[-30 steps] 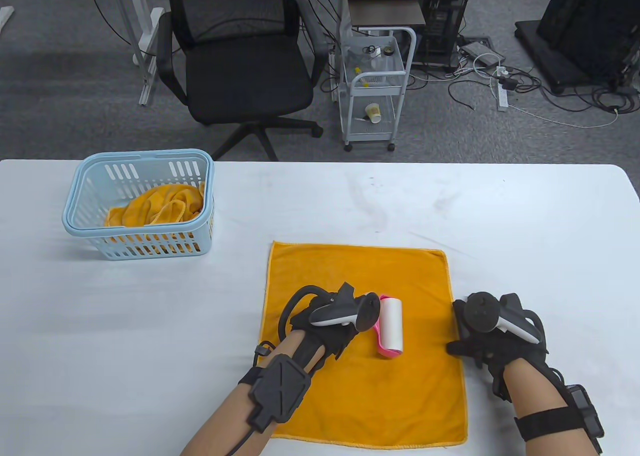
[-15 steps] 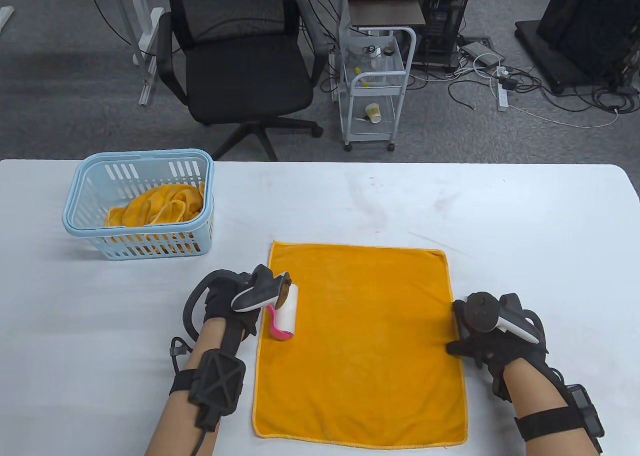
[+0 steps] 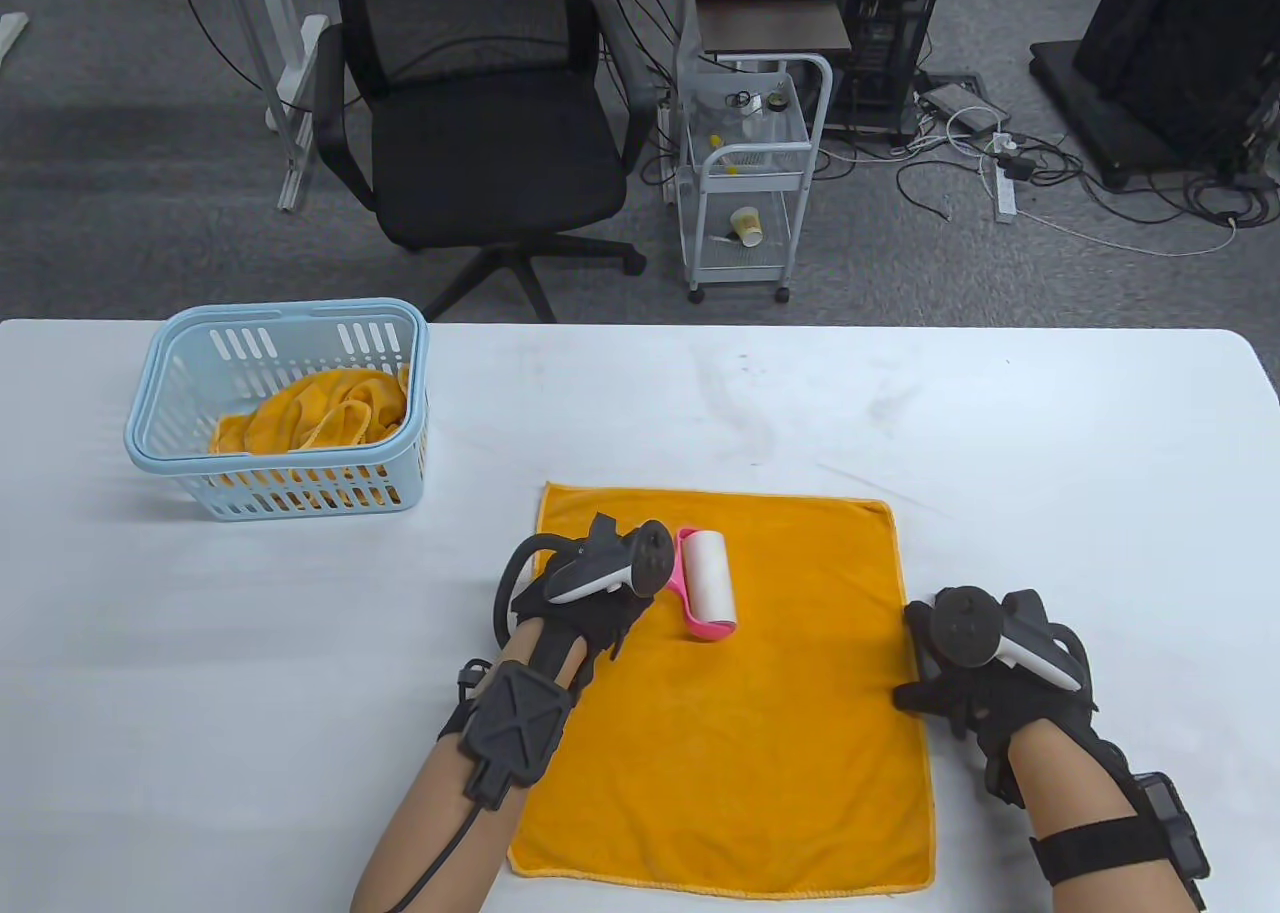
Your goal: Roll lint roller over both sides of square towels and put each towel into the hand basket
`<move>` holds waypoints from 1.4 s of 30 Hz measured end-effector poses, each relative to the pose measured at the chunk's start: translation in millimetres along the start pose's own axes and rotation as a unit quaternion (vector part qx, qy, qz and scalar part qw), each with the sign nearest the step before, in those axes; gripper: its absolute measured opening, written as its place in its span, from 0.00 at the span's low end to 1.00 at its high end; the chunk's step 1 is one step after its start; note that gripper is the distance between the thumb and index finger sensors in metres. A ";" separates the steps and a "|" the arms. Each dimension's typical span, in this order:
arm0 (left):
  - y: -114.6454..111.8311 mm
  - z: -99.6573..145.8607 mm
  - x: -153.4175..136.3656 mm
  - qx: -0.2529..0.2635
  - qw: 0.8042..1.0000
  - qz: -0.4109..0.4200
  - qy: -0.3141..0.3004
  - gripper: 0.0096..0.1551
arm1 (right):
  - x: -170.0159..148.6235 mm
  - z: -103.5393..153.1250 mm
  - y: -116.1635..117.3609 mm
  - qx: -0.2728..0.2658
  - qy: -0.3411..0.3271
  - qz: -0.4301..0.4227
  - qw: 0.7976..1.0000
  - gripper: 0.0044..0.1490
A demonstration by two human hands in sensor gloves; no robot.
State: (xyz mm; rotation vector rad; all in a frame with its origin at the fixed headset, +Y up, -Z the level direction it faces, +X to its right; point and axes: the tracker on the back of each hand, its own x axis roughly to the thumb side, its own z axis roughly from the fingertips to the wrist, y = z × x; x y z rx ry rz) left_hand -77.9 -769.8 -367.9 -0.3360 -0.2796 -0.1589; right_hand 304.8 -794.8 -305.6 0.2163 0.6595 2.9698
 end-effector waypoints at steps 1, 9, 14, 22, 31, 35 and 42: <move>0.3 2.4 -8.5 0.002 1.000 -0.023 0.015 0.32 | 0.3 0.1 0.0 0.001 -0.001 0.002 1.000 0.61; 4.0 38.0 -79.0 -0.033 0.963 -0.214 0.163 0.25 | 0.4 0.3 -0.4 0.002 -0.001 0.004 1.000 0.60; 9.7 57.4 -74.9 -0.027 0.983 -0.133 0.124 0.27 | 0.3 0.4 -0.4 0.003 -0.001 0.005 1.000 0.60; 13.9 55.8 49.2 -0.006 0.996 0.010 -0.085 0.31 | 0.4 0.4 -0.3 0.003 -0.002 0.003 1.000 0.60; -10.9 45.1 85.3 -0.007 0.995 -0.055 -0.085 0.28 | 0.4 0.4 -0.3 0.003 -0.003 0.003 1.000 0.60; -12.8 56.4 39.4 -0.024 0.992 -0.123 -0.022 0.26 | 0.6 0.3 -0.4 0.004 -0.003 0.004 1.000 0.60; -22.3 86.8 -52.9 -0.050 0.972 -0.201 0.113 0.24 | 0.9 0.0 -0.8 0.005 -0.005 0.006 1.000 0.60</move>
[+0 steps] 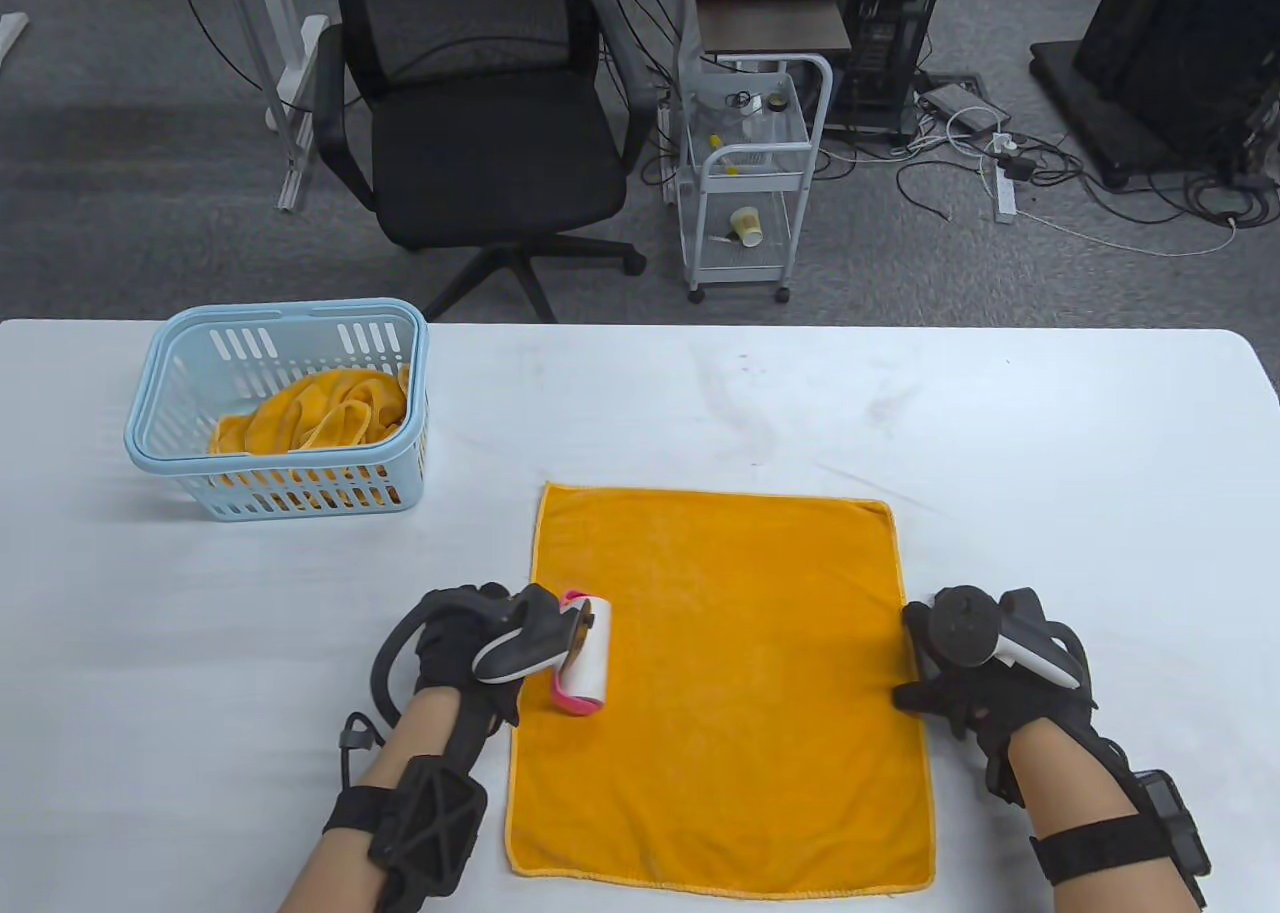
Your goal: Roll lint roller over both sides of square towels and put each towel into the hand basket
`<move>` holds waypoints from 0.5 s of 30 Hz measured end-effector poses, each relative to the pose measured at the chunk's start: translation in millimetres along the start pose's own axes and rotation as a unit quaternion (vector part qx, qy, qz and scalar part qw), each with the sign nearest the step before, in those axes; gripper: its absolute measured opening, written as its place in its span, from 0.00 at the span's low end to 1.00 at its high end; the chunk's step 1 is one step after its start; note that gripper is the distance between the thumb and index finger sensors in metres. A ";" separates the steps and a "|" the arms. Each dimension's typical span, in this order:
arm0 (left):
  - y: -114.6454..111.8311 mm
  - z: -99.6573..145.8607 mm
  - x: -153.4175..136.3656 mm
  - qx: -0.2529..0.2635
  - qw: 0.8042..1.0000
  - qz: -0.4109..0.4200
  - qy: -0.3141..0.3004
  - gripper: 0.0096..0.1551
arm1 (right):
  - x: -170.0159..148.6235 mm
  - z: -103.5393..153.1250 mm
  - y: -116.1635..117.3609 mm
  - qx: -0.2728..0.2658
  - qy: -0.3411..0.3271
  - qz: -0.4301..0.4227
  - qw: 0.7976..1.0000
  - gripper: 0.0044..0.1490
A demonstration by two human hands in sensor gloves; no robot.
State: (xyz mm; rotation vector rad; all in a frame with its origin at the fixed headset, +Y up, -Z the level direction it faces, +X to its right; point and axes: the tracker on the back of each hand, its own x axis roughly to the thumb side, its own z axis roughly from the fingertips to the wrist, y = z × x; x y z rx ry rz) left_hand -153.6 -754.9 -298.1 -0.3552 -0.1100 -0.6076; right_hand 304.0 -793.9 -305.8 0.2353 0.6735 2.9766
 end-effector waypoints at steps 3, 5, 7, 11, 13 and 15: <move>-6.8 4.3 -17.1 -0.009 0.999 0.031 0.001 0.24 | 0.0 0.0 0.2 0.000 0.000 -0.001 1.000 0.60; -5.2 9.7 -19.2 -0.002 0.993 0.113 -0.024 0.25 | 0.0 0.1 0.3 -0.001 0.000 -0.002 1.000 0.60; 2.2 16.8 -9.2 0.010 0.982 0.175 -0.067 0.26 | 0.1 0.1 0.3 -0.001 0.000 -0.002 1.000 0.60; 20.6 31.8 30.2 0.023 0.959 0.235 -0.158 0.29 | -0.1 0.2 0.5 -0.001 0.001 -0.005 1.000 0.60; 27.4 40.4 54.3 0.029 0.952 0.234 -0.196 0.30 | -0.1 0.2 0.6 -0.001 0.001 -0.006 1.000 0.60; 27.0 45.6 72.7 0.022 0.950 0.219 -0.222 0.30 | -0.2 0.2 0.7 -0.002 0.002 -0.006 1.000 0.60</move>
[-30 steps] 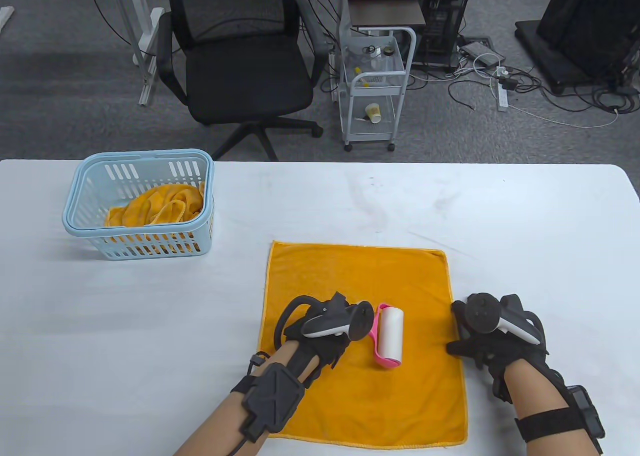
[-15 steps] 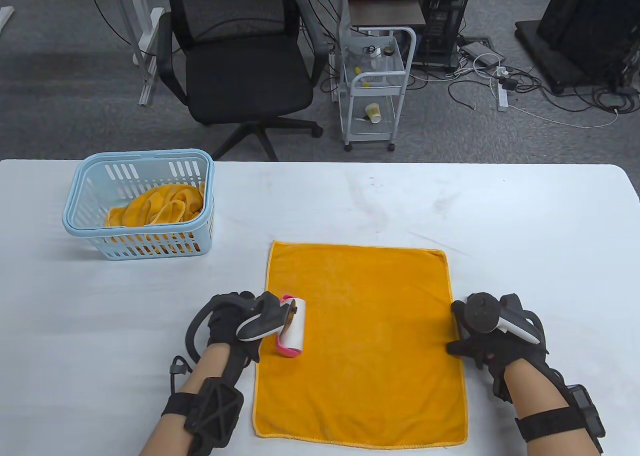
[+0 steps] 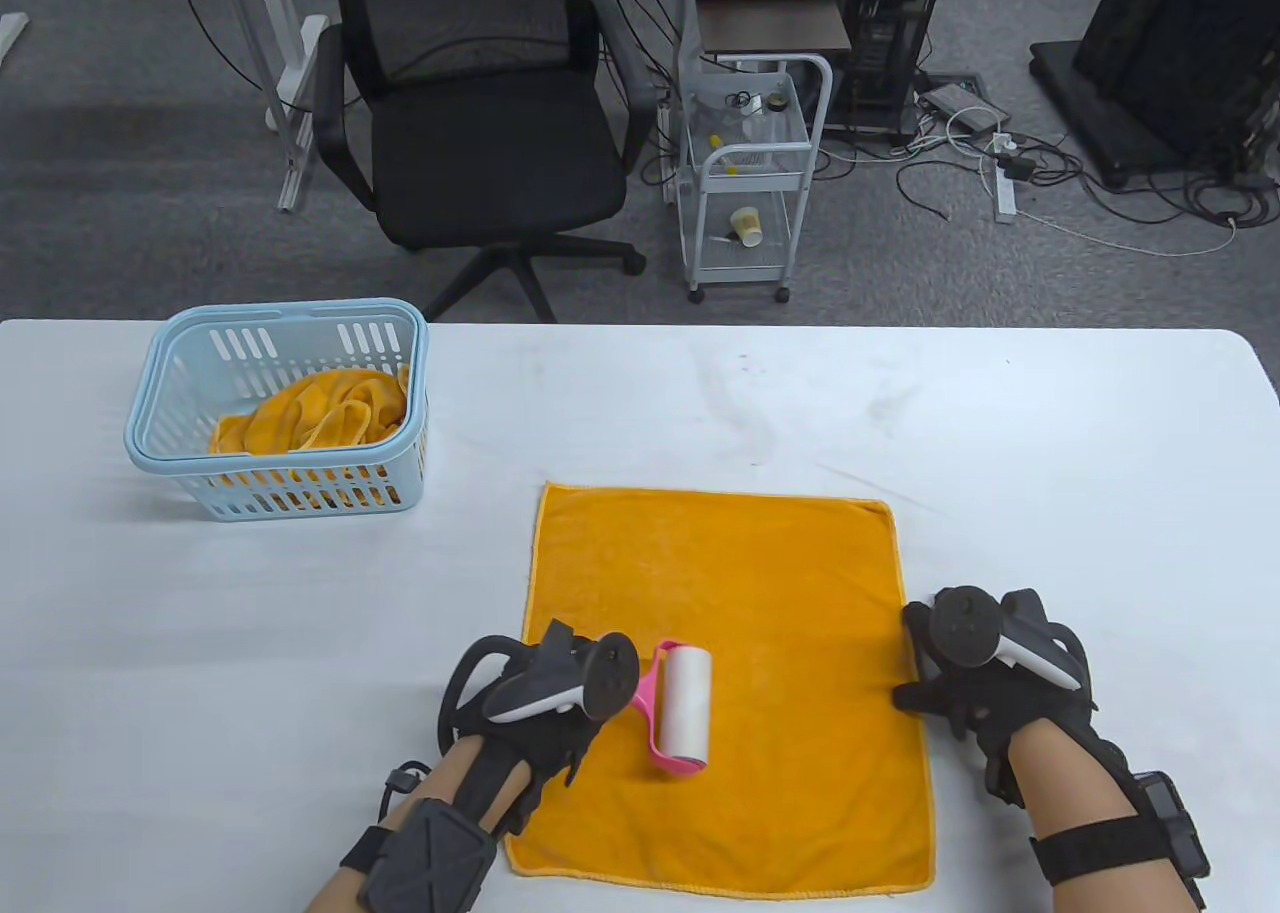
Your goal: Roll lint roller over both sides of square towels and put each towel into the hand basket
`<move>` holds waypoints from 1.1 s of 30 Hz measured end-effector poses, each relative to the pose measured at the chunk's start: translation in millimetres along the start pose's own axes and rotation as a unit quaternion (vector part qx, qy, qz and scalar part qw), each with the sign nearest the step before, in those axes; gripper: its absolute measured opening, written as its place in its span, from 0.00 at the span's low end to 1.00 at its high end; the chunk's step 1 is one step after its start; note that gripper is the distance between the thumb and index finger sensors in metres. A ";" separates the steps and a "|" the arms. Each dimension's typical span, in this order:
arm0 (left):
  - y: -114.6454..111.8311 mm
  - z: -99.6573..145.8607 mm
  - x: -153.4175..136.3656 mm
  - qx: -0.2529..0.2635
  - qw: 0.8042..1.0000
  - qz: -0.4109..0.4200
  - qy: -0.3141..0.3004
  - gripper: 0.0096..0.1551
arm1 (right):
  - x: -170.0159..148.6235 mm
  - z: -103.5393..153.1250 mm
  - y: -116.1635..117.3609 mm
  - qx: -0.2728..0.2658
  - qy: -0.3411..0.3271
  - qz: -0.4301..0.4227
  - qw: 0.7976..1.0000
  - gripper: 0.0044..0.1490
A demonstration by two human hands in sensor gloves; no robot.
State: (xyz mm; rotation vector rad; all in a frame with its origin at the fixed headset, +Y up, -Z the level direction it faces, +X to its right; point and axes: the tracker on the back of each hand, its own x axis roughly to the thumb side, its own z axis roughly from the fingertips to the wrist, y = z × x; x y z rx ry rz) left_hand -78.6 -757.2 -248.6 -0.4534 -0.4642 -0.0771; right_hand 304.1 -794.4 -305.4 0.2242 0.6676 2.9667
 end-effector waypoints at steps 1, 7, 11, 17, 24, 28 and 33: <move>-4.0 -0.8 3.5 -0.007 1.000 -0.008 -0.003 0.30 | 0.0 0.0 0.0 0.000 0.000 0.000 1.000 0.60; -20.6 10.2 -18.1 -0.012 0.994 -0.103 0.044 0.27 | 0.0 0.1 0.4 -0.001 0.002 -0.004 1.000 0.60; -24.9 28.4 -55.3 -0.014 0.982 -0.151 0.115 0.25 | -0.6 0.2 0.6 -0.001 0.002 -0.007 1.000 0.61; -30.4 45.9 -102.1 -0.022 0.971 -0.152 0.184 0.24 | -1.1 0.2 0.8 -0.001 0.003 -0.011 1.000 0.60; -36.1 51.6 -134.2 0.004 0.990 0.019 0.142 0.24 | -1.2 0.1 1.3 -0.002 0.005 -0.016 1.000 0.60; -31.0 58.9 -147.8 0.057 0.983 0.111 0.138 0.26 | -1.2 -0.1 1.4 -0.002 0.004 -0.017 1.000 0.60; -30.2 65.7 -166.5 0.097 0.966 0.177 0.163 0.33 | -1.2 -0.1 1.4 -0.002 0.004 -0.017 1.000 0.61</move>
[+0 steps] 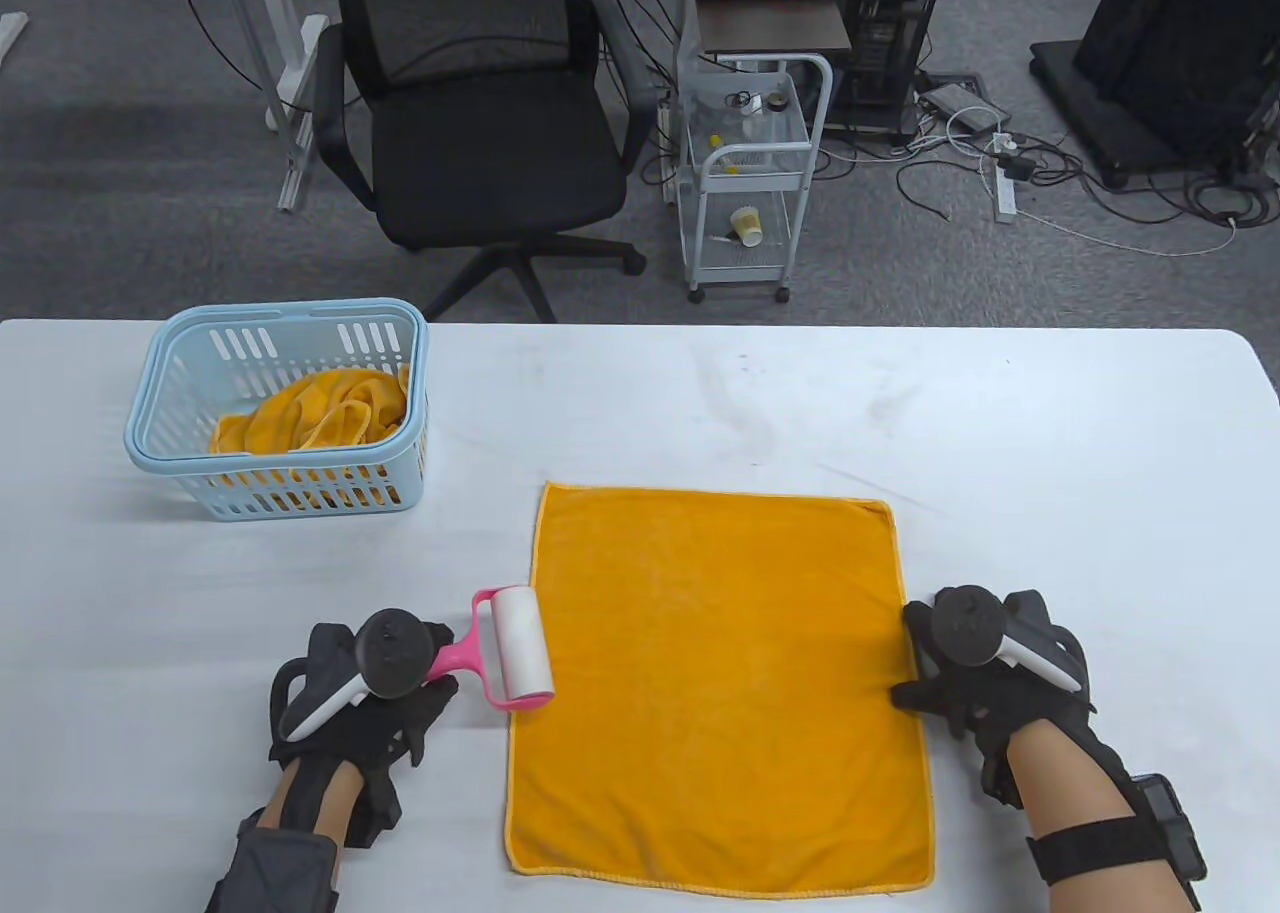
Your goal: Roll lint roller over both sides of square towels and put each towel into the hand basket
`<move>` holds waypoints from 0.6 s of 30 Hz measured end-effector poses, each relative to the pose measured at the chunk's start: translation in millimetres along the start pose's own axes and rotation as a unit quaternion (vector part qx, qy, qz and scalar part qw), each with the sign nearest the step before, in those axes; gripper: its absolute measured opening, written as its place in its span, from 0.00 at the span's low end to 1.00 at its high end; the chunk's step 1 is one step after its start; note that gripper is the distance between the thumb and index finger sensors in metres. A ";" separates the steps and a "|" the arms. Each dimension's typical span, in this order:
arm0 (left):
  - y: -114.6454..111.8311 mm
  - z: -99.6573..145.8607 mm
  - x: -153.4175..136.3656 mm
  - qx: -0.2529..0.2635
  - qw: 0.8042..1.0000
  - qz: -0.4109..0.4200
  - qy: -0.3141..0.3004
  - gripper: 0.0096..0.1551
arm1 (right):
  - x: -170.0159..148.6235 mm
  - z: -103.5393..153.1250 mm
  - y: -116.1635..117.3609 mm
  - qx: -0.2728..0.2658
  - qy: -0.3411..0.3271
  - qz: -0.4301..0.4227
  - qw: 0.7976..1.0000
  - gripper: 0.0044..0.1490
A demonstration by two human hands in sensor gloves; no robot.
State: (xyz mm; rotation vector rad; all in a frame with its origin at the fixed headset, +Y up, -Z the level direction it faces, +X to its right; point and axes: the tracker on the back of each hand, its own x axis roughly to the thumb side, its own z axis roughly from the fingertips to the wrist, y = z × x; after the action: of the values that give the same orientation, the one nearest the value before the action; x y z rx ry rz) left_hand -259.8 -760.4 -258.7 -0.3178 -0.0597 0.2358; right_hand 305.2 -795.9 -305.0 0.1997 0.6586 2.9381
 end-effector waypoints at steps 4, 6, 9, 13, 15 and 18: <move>-3.2 -3.4 -16.1 0.006 0.999 0.013 0.044 0.32 | 0.2 -0.2 0.1 -0.001 0.000 -0.002 1.000 0.60; -7.2 -5.5 -23.0 0.009 0.998 0.018 0.059 0.32 | 0.0 -0.1 0.2 -0.001 0.000 -0.003 1.000 0.60; -13.8 -8.7 -32.3 -0.002 0.996 0.005 0.093 0.32 | -0.1 0.0 0.2 -0.001 0.000 -0.003 1.000 0.60; -20.9 -12.0 -39.5 -0.022 0.992 -0.011 0.120 0.33 | -0.2 0.0 0.1 0.000 0.000 -0.002 1.000 0.60; -23.5 -12.6 -40.6 -0.031 0.991 -0.010 0.129 0.34 | -0.2 0.0 0.0 0.000 0.000 -0.001 1.000 0.60; -20.5 -11.3 -40.1 -0.032 0.991 -0.016 0.130 0.37 | -0.4 -0.1 -0.2 0.001 -0.002 0.000 1.000 0.61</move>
State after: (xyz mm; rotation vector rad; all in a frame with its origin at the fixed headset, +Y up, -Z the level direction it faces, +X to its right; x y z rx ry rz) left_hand -293.2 -792.4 -263.8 -0.4092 0.1854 0.1592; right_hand 305.7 -795.8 -305.3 0.2048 0.6601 2.9374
